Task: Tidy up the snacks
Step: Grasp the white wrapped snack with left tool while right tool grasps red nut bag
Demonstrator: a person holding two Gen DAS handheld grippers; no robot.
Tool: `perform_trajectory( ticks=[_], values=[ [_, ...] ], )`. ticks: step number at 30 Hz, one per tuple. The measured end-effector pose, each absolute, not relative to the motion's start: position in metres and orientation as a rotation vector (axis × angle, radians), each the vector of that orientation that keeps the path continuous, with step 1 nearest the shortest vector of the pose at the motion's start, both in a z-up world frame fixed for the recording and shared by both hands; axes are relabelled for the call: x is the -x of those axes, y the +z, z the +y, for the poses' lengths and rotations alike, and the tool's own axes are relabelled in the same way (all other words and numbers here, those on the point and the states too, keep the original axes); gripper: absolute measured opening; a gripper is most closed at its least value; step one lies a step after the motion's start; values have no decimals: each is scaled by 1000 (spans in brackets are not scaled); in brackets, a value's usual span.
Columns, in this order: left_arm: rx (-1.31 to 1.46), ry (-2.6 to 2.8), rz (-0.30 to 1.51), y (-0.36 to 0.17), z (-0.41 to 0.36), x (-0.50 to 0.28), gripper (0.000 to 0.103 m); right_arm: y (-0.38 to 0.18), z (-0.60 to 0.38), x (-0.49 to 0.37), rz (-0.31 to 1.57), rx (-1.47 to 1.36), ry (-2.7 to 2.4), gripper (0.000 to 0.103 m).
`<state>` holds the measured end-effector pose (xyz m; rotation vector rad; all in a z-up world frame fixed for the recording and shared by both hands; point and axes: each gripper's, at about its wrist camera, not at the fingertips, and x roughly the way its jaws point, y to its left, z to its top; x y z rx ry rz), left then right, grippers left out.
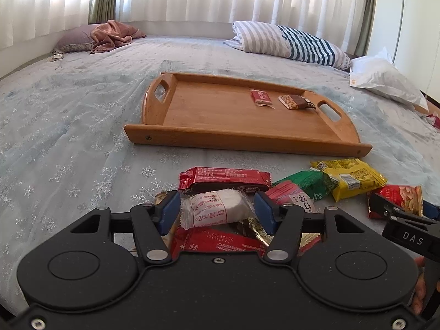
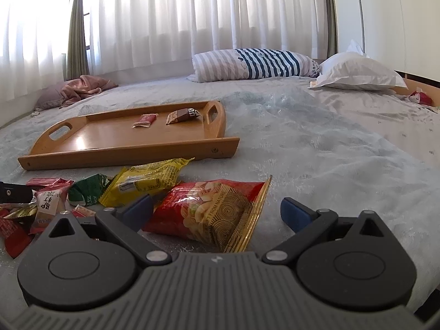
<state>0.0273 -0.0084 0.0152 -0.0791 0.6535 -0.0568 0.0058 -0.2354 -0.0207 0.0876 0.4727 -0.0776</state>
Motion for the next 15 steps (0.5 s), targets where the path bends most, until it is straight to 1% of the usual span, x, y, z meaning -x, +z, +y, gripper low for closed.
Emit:
perform_trajectory(
  ticks=[5,10,12,13,14,15],
  values=[
    [74,-50,652,14,-10,-27,58,-22,-234,-5,475,-80,-72,103],
    [114,-75,662,18,-9,-19,51,-22,-234,-5,474,-78,-68,103],
    [109,-76,656,20,-10,-16,51,-23,-235,-6,473,-78,-67,103],
    [107,-75,654,21,-11,-15,53,-23,-234,-6,474,-78,-67,103],
    [106,-71,650,21,-11,-14,59,-23,-235,-6,474,-79,-66,103],
    [101,-61,643,21,-12,-13,62,-23,-234,-6,474,-80,-67,103]
  ],
)
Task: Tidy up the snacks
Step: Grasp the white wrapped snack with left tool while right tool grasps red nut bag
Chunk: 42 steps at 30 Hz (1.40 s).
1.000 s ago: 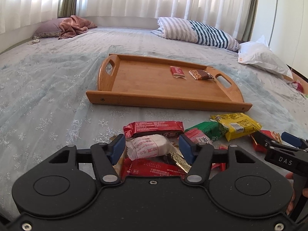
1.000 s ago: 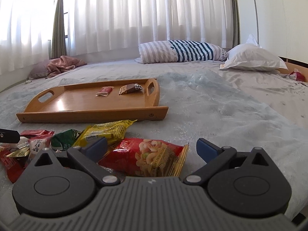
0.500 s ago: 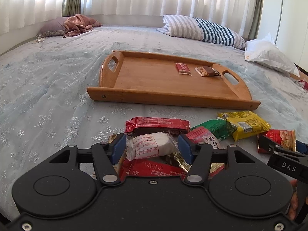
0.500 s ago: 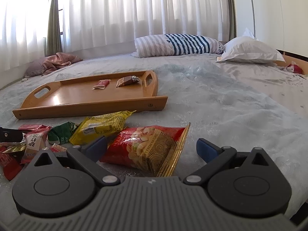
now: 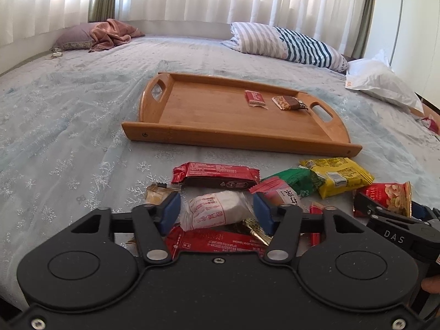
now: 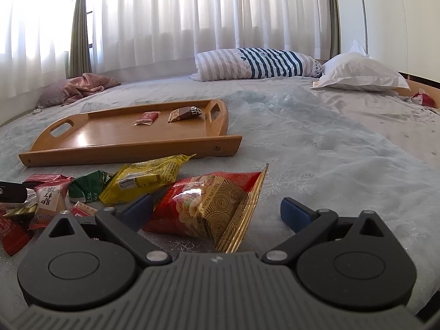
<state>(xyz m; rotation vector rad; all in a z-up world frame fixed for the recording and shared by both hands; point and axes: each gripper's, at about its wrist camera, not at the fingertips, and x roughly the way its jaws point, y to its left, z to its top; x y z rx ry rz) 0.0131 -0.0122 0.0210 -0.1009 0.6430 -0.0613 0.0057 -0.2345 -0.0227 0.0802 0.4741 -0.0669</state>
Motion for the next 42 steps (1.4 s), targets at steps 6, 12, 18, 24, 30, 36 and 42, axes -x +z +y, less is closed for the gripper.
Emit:
perform_trajectory(
  ticks=[6,12,18,24,30,36,42],
  values=[
    [126,-64,659,14,-10,-20,72,-23,-234,-6,474,-80,-65,103],
    [253,-82,707,10,1,-27,53,-23,-233,-6,474,-82,-63,103],
    [225,-87,703,16,-1,-24,47,-21,-237,-6,483,-115,-36,98],
    [199,-99,693,22,-4,-20,45,-16,-232,2,467,-134,-19,73],
    [184,-125,678,31,-5,-15,41,-7,-229,6,454,-131,-29,69],
    [166,-136,645,44,-4,-16,40,6,-231,8,420,-107,-38,69],
    [153,-156,625,55,-2,-26,40,19,-240,5,381,-112,-47,69]
  ],
)
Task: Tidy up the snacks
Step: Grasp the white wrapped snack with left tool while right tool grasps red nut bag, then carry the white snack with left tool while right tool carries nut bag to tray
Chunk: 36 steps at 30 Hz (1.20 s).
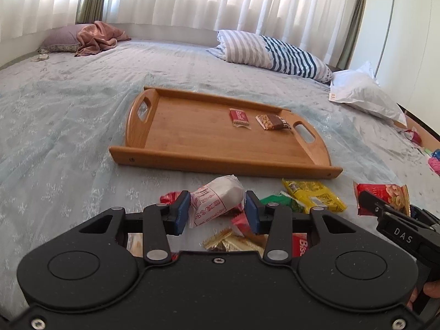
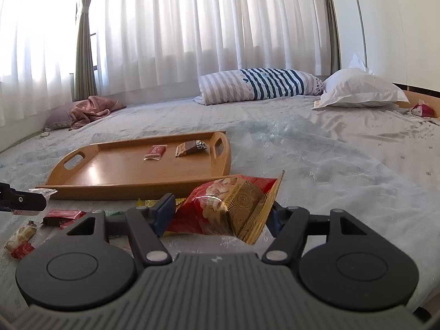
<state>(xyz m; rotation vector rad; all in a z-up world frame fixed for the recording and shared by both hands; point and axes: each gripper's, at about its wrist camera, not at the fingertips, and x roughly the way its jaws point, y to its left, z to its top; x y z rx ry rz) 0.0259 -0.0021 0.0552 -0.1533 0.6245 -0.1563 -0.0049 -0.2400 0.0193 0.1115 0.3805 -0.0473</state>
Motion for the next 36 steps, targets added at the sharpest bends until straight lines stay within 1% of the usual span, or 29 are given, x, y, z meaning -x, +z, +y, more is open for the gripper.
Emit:
perform_trajectory(
  ticks=[8,19,27,36],
  values=[
    [141,-199,608,73,-8,-51,40,39,-253,-19,354,-152,11,69],
    [129,-263,621,83,-31,-110,40,45,-265,-97,437,-232,191,69],
    [92,-291,675,67,-57,-167,40,33,-271,-170,561,-218,277,69],
    [46,-308,721,40,-84,-208,40,16,-272,-221,658,-295,285,69]
  ],
)
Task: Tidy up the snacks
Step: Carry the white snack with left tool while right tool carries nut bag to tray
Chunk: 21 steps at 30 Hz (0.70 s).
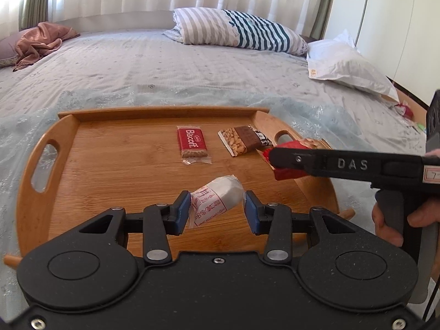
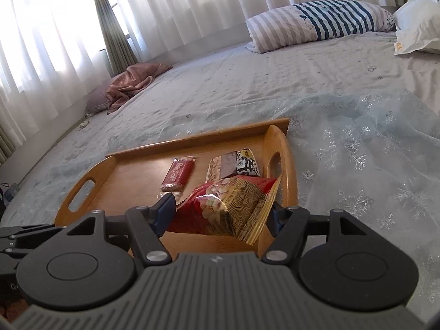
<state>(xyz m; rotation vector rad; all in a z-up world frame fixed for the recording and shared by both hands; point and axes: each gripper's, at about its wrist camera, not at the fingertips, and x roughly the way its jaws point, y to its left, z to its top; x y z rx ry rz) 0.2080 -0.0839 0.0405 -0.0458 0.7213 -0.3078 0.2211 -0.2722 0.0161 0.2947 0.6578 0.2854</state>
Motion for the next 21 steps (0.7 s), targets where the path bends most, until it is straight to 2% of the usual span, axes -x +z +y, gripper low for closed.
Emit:
perform_trajectory(
  ticks=[21],
  values=[
    [8,-327,712,19,-103,-250,40,3,-254,-254,662,-276,281,70]
  ],
)
